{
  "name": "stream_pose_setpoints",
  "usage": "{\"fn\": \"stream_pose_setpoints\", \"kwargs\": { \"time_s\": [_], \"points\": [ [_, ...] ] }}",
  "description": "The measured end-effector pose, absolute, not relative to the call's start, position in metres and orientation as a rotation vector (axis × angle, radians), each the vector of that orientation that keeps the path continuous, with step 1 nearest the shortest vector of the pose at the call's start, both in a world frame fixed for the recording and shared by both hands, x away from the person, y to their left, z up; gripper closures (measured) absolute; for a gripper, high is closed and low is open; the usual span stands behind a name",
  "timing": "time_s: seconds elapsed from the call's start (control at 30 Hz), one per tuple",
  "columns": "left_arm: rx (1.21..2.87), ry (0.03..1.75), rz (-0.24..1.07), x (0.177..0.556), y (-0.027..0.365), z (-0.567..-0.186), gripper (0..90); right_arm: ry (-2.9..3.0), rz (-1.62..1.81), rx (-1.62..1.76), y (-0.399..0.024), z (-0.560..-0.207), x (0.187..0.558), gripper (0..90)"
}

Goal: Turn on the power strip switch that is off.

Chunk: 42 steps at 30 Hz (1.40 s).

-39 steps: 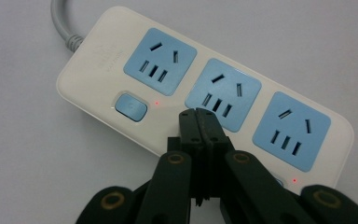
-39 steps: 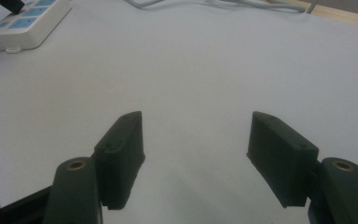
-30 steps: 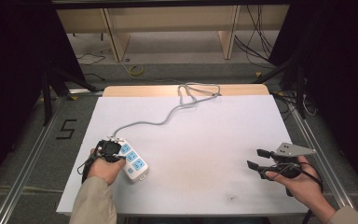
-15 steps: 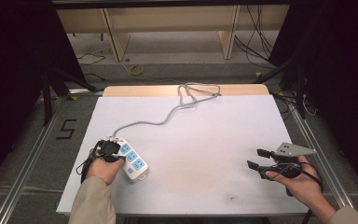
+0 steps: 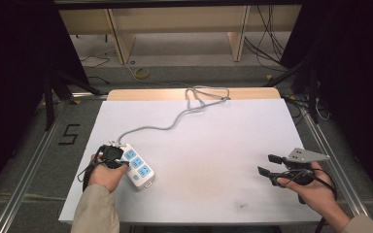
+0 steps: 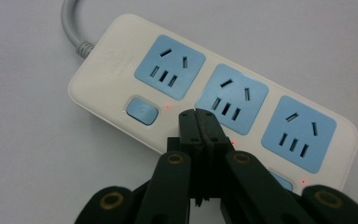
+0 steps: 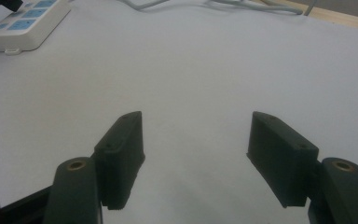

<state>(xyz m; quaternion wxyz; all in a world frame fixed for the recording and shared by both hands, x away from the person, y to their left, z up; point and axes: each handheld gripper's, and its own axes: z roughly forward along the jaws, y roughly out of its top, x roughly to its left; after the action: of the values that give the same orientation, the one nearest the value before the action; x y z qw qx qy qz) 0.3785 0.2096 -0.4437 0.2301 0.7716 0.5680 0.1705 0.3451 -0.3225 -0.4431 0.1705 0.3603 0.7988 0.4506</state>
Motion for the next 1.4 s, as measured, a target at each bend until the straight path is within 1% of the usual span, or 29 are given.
{"fn": "stream_pose_setpoints", "kwargs": {
  "time_s": [0.27, 0.33, 0.6, 0.87, 0.97, 1.17, 1.33, 1.4],
  "points": [
    [2.088, 1.539, 0.509, 0.378, 0.209, -0.439, 89.4, 2.269, 1.28, 1.022, -0.323, -0.443, 0.345, 35.9],
    [2.08, 1.54, 0.507, 0.378, 0.209, -0.439, 85.8, 2.269, 1.281, 1.022, -0.323, -0.443, 0.345, 35.9],
    [2.056, 1.535, 0.529, 0.377, 0.209, -0.437, 84.2, 2.268, 1.282, 1.022, -0.323, -0.443, 0.345, 35.9],
    [2.043, 1.5, 0.571, 0.374, 0.205, -0.436, 77.6, 2.268, 1.283, 1.021, -0.323, -0.443, 0.345, 35.9],
    [2.036, 1.47, 0.576, 0.374, 0.203, -0.435, 72.6, 2.269, 1.282, 1.02, -0.323, -0.443, 0.345, 35.9],
    [2.013, 1.399, 0.602, 0.371, 0.2, -0.435, 59.6, 2.269, 1.283, 1.019, -0.323, -0.443, 0.345, 35.6],
    [1.98, 1.367, 0.598, 0.368, 0.199, -0.433, 51.7, 2.27, 1.283, 1.019, -0.323, -0.443, 0.345, 35.3],
    [1.977, 1.341, 0.598, 0.367, 0.197, -0.433, 46.9, 2.269, 1.283, 1.02, -0.323, -0.443, 0.345, 35.2]
  ]
}}
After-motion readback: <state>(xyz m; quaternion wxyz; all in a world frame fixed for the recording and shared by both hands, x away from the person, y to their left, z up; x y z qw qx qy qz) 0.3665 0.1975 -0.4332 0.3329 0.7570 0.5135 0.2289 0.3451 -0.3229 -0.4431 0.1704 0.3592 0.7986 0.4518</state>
